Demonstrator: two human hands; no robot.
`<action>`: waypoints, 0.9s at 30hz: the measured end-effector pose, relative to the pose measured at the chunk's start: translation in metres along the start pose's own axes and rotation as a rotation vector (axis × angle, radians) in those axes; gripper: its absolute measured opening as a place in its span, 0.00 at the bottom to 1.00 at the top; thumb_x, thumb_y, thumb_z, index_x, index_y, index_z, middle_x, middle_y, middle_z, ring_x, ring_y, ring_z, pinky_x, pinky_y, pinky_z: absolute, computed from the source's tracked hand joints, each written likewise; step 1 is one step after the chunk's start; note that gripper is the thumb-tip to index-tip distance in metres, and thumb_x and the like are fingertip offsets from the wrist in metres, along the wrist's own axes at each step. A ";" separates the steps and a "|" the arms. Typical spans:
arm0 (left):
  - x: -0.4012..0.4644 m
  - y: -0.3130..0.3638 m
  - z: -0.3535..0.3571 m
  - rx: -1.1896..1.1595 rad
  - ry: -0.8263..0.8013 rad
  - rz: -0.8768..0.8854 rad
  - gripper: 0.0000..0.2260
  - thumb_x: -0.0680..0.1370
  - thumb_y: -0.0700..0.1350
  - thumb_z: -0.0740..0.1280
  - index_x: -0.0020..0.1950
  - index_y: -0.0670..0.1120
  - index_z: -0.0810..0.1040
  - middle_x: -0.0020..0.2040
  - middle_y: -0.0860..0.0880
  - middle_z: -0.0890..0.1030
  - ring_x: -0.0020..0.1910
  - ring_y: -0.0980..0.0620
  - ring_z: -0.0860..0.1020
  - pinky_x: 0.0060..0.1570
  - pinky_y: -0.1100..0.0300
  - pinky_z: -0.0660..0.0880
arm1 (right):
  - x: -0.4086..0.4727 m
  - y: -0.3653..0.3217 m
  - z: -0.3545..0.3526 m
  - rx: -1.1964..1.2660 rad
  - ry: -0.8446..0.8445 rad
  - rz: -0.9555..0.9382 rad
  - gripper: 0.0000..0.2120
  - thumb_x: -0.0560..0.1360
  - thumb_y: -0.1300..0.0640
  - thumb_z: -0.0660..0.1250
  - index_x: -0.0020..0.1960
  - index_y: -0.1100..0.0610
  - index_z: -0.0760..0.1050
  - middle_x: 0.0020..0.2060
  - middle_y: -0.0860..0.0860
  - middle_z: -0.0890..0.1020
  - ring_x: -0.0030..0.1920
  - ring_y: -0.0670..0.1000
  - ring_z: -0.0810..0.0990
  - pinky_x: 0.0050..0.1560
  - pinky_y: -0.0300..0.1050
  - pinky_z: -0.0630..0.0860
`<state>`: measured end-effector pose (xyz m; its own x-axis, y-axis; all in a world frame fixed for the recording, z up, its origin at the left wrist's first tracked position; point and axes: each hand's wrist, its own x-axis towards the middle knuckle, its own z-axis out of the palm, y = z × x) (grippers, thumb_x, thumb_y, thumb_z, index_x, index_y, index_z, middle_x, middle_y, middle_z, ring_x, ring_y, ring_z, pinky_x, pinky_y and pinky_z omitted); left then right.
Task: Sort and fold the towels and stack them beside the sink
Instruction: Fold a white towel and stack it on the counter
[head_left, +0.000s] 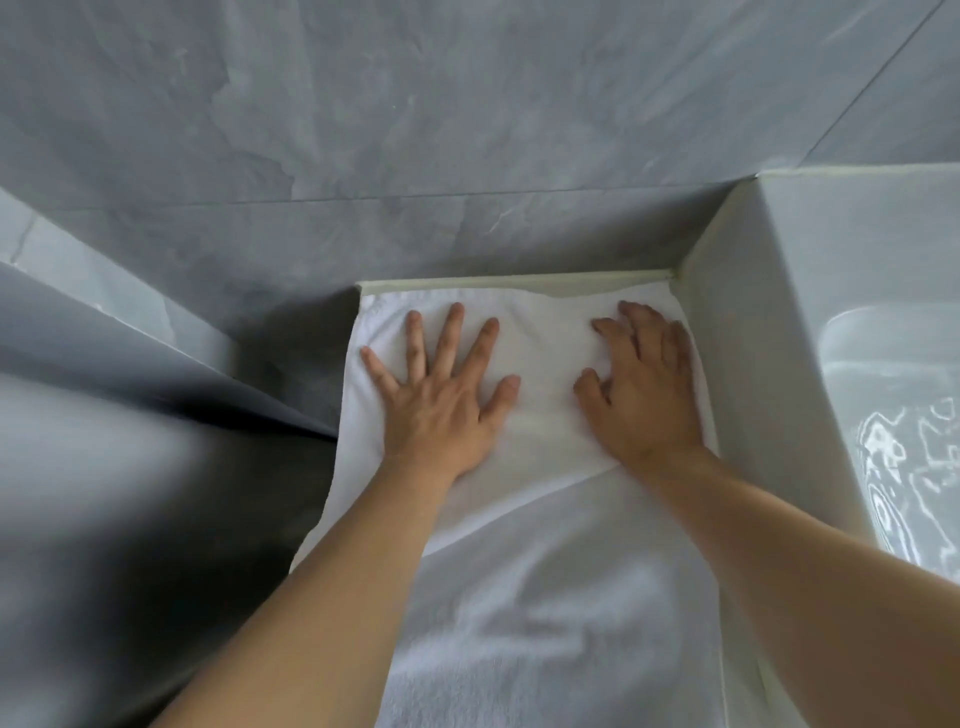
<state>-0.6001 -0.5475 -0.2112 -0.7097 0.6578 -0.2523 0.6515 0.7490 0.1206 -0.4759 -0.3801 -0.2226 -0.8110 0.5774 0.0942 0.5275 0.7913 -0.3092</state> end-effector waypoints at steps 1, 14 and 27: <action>0.003 0.000 -0.001 -0.016 0.001 -0.028 0.29 0.78 0.68 0.37 0.77 0.65 0.36 0.80 0.57 0.33 0.78 0.44 0.31 0.67 0.26 0.34 | 0.003 0.002 0.001 0.025 -0.018 -0.039 0.28 0.73 0.47 0.55 0.70 0.55 0.71 0.72 0.56 0.68 0.74 0.58 0.63 0.76 0.57 0.53; 0.022 -0.007 -0.004 0.037 -0.017 -0.047 0.28 0.76 0.72 0.39 0.71 0.71 0.28 0.78 0.54 0.28 0.76 0.41 0.27 0.66 0.24 0.37 | 0.019 0.010 0.000 -0.111 -0.114 0.036 0.32 0.77 0.39 0.45 0.78 0.49 0.58 0.79 0.53 0.55 0.79 0.55 0.51 0.76 0.55 0.42; 0.039 -0.011 -0.020 0.001 -0.037 0.106 0.26 0.82 0.64 0.44 0.79 0.63 0.42 0.80 0.54 0.39 0.78 0.48 0.37 0.76 0.43 0.38 | 0.021 0.005 0.000 -0.053 -0.047 -0.007 0.22 0.73 0.45 0.54 0.62 0.55 0.70 0.78 0.55 0.59 0.78 0.58 0.53 0.76 0.60 0.46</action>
<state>-0.6399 -0.5284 -0.2032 -0.6262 0.7300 -0.2739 0.7228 0.6752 0.1472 -0.4907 -0.3640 -0.2217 -0.8250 0.5628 0.0516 0.5334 0.8055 -0.2582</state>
